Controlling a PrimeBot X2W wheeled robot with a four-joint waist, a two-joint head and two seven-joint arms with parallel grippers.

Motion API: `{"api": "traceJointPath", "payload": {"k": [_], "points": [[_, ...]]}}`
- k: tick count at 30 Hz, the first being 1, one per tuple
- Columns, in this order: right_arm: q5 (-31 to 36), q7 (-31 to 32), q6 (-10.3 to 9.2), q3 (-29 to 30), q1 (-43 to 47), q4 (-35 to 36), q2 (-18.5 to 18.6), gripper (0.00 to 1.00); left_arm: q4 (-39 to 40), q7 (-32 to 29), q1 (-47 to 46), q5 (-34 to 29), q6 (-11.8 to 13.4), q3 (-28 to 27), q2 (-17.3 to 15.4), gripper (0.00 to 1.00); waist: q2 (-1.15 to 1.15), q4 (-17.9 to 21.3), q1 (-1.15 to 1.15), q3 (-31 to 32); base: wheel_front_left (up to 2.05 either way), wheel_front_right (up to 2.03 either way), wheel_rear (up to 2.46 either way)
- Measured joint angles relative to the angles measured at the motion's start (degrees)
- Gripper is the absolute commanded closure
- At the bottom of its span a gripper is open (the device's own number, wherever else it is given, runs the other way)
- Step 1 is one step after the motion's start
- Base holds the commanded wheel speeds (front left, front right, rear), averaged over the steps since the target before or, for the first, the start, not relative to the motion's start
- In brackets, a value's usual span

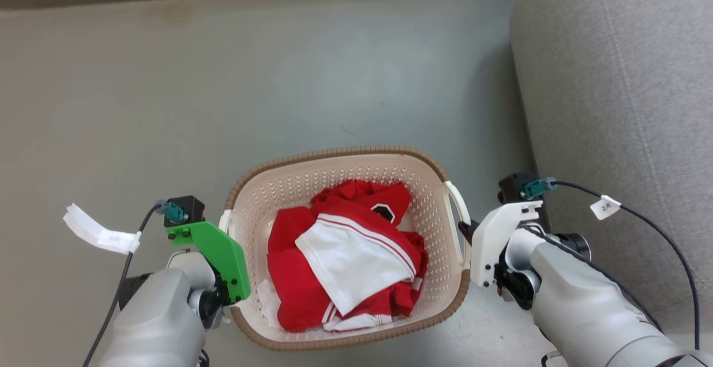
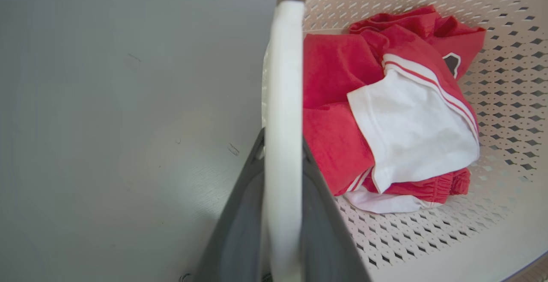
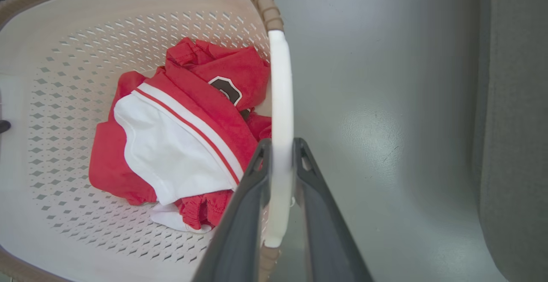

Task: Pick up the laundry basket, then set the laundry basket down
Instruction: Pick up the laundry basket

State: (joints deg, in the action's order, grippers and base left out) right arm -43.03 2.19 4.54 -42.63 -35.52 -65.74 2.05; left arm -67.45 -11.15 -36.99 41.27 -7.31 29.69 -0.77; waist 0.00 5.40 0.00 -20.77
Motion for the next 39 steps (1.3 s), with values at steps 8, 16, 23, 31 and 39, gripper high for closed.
{"api": "traceJointPath", "payload": {"k": [8,16,23,31,39], "points": [[-1.45,2.52,0.00,-0.85,0.83,-0.09,0.05,1.00,0.13,-1.74,0.74,1.04,0.01,0.31,-0.16,1.00,0.00,0.66,0.00,4.73,0.00,0.00,0.00],[-2.09,4.47,0.01,-1.99,1.24,-0.49,0.07,1.00,0.09,-3.54,2.53,3.33,0.01,0.58,-0.25,1.00,0.00,1.01,0.00,8.60,0.00,0.00,0.00],[-2.66,6.01,0.13,-2.65,2.49,-0.96,-0.03,1.00,0.07,-4.92,4.67,4.32,0.01,1.20,-0.31,1.00,0.00,1.24,0.00,12.23,0.00,0.00,0.00],[-3.11,7.54,0.16,-3.68,4.66,-2.14,-0.30,1.00,-0.03,-6.45,7.88,6.21,0.01,1.69,-0.26,1.00,0.00,1.54,0.00,16.98,0.00,0.00,0.00],[-3.46,8.46,-0.03,-3.98,4.72,-2.46,-0.30,1.00,0.08,-7.03,8.37,7.31,0.01,1.96,-0.27,1.00,0.00,1.93,0.00,19.83,0.00,0.00,0.00]]}}
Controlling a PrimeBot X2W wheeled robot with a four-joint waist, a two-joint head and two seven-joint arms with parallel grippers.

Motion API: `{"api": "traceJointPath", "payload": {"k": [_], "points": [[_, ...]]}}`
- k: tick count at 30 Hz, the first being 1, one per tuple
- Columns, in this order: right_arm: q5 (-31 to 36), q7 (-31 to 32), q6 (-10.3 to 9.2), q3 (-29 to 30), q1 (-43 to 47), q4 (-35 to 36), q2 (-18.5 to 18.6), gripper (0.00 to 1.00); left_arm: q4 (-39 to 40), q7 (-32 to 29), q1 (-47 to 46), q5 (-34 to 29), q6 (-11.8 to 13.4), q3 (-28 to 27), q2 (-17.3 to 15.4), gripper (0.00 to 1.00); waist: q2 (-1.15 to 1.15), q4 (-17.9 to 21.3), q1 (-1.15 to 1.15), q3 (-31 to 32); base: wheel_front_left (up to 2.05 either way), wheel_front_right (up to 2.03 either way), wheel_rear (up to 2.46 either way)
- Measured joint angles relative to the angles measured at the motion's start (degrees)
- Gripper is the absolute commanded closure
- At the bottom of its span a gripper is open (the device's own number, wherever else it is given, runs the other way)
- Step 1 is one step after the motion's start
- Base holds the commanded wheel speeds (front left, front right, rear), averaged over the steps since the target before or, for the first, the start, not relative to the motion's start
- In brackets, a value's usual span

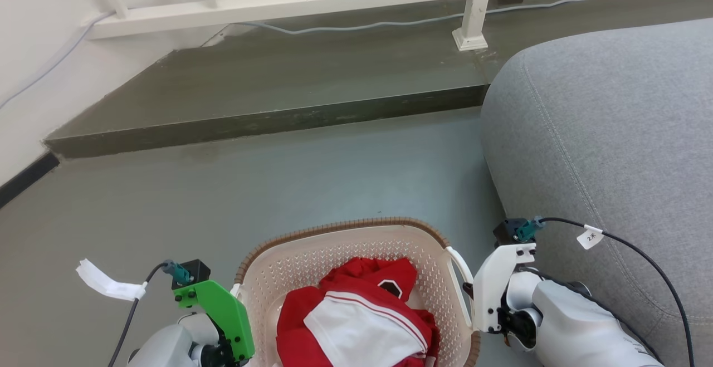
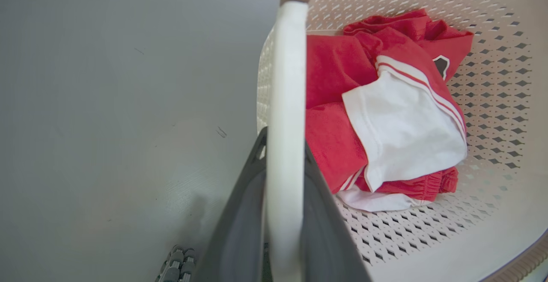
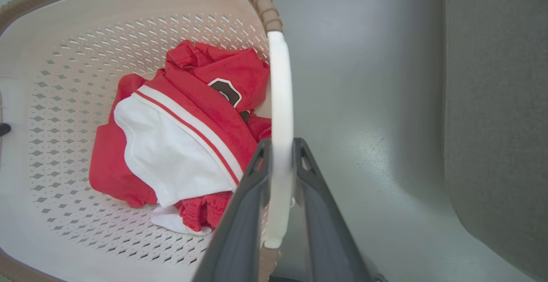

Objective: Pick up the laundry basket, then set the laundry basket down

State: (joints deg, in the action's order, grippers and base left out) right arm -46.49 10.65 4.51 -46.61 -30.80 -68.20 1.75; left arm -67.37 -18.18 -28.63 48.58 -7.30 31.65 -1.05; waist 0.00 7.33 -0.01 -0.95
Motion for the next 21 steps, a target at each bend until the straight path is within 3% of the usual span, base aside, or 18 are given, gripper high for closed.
{"api": "traceJointPath", "payload": {"k": [21], "points": [[-1.98,1.49,-0.14,-0.84,0.91,0.10,-0.01,1.00,1.14,-0.52,1.19,1.27,0.00,1.25,-0.79,1.00,0.00,0.64,0.00,0.85,0.00,0.00,0.00]]}}
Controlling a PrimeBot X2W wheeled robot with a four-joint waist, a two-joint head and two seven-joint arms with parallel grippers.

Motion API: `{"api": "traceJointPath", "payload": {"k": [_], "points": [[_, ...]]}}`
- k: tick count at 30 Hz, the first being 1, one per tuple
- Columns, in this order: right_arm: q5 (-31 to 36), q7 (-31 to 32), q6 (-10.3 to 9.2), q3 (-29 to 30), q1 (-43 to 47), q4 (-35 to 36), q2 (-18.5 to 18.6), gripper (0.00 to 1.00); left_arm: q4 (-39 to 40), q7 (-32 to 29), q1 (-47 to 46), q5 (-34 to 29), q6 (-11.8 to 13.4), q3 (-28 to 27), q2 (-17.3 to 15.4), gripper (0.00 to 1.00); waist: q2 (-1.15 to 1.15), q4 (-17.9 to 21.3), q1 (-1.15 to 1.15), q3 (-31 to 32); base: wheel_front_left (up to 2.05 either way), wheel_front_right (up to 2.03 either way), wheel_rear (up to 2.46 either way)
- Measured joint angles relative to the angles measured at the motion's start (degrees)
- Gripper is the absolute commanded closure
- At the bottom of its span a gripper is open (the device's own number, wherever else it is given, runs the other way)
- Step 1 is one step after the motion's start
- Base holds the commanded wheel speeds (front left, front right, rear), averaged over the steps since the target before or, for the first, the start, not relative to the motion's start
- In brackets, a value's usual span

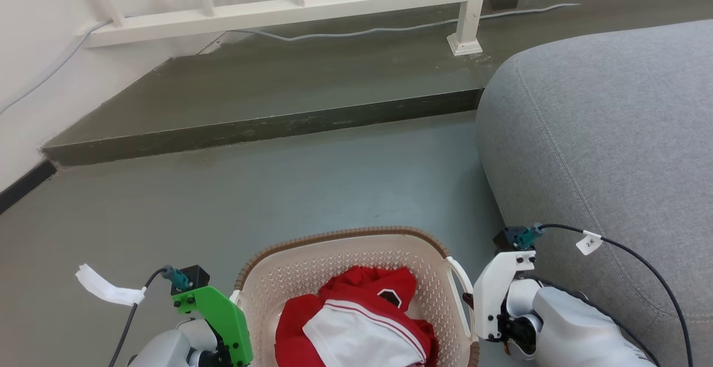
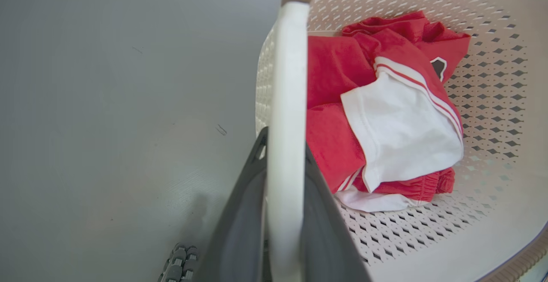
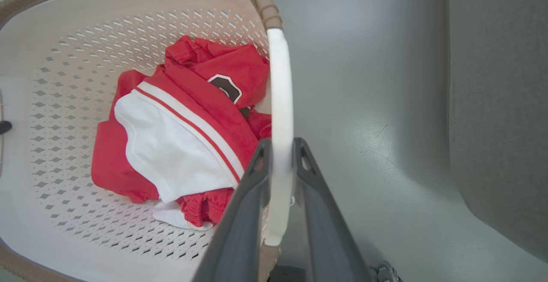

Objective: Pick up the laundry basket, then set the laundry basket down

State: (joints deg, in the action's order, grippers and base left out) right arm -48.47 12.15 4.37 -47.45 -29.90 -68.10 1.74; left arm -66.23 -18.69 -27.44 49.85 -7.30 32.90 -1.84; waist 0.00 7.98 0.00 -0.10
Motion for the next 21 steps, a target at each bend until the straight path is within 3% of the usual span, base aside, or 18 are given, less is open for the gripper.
{"api": "traceJointPath", "payload": {"k": [21], "points": [[0.00,0.01,-0.42,-1.60,-0.04,0.09,-0.15,1.00,0.31,0.01,0.30,0.99,0.00,0.81,-0.54,1.00,0.00,0.02,0.00,-0.24,0.00,0.00,0.00]]}}
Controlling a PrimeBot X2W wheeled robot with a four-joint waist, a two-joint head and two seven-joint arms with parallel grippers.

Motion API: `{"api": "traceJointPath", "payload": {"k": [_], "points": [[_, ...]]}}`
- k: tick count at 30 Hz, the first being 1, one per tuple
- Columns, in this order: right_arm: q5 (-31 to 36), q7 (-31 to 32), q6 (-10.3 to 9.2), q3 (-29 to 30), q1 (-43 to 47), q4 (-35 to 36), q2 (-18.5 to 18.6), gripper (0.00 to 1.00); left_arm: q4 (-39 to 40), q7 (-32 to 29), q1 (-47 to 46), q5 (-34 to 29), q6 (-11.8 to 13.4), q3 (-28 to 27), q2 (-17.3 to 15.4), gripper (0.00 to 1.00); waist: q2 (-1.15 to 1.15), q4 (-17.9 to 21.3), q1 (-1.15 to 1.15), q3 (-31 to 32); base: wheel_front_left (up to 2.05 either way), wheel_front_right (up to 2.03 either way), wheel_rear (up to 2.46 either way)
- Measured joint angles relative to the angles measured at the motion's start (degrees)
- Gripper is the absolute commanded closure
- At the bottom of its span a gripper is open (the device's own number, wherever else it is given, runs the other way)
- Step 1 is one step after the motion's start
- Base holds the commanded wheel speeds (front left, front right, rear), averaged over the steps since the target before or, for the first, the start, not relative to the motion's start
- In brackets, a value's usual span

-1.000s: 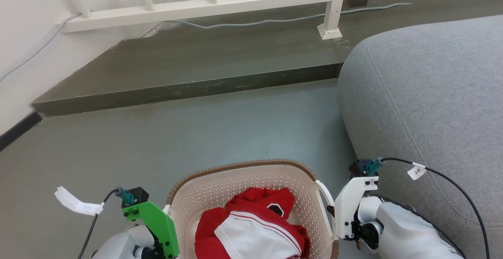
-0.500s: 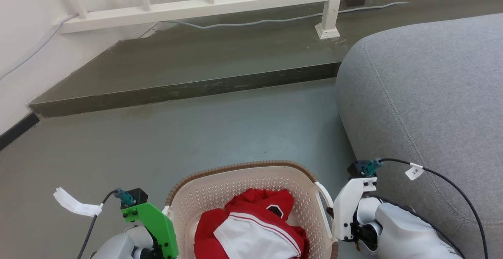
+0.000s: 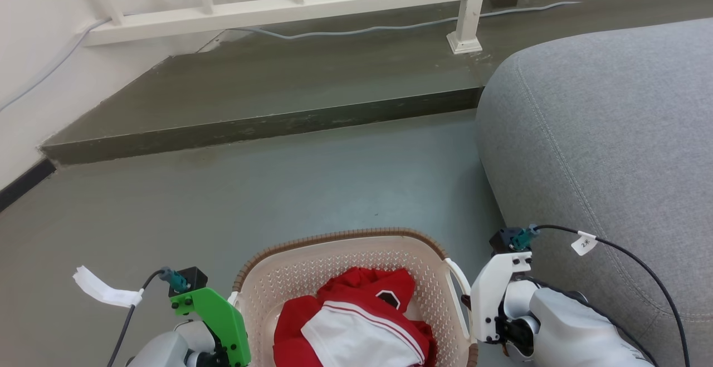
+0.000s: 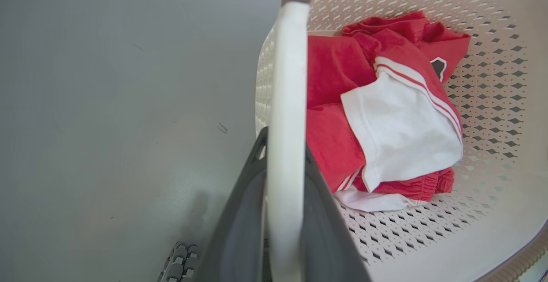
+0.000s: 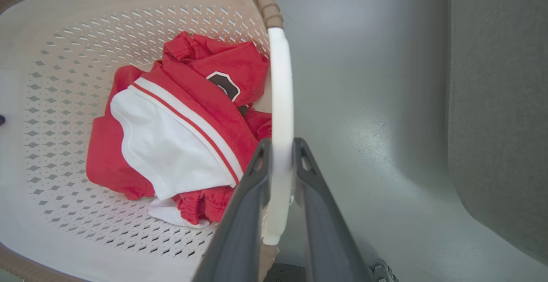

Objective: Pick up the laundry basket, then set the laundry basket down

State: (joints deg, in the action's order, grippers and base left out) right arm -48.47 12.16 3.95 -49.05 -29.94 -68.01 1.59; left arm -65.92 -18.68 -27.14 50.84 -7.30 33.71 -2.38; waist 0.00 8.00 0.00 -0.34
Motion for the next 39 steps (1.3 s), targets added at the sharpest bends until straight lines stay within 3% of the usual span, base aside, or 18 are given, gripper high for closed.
{"api": "traceJointPath", "payload": {"k": [23,39], "points": [[-0.44,-4.02,-1.62,0.03,-1.62,-0.04,-0.16,1.00,0.71,5.97,-1.81,-0.66,0.00,1.44,-0.18,1.00,0.00,-0.70,0.00,-4.05,0.00,0.00,0.00],[0.11,-7.61,-3.05,0.38,-7.91,-0.13,-0.10,1.00,0.81,10.54,-8.83,-2.85,0.00,2.01,-0.21,1.00,0.00,-1.07,0.00,-16.15,0.00,0.00,0.00]]}}
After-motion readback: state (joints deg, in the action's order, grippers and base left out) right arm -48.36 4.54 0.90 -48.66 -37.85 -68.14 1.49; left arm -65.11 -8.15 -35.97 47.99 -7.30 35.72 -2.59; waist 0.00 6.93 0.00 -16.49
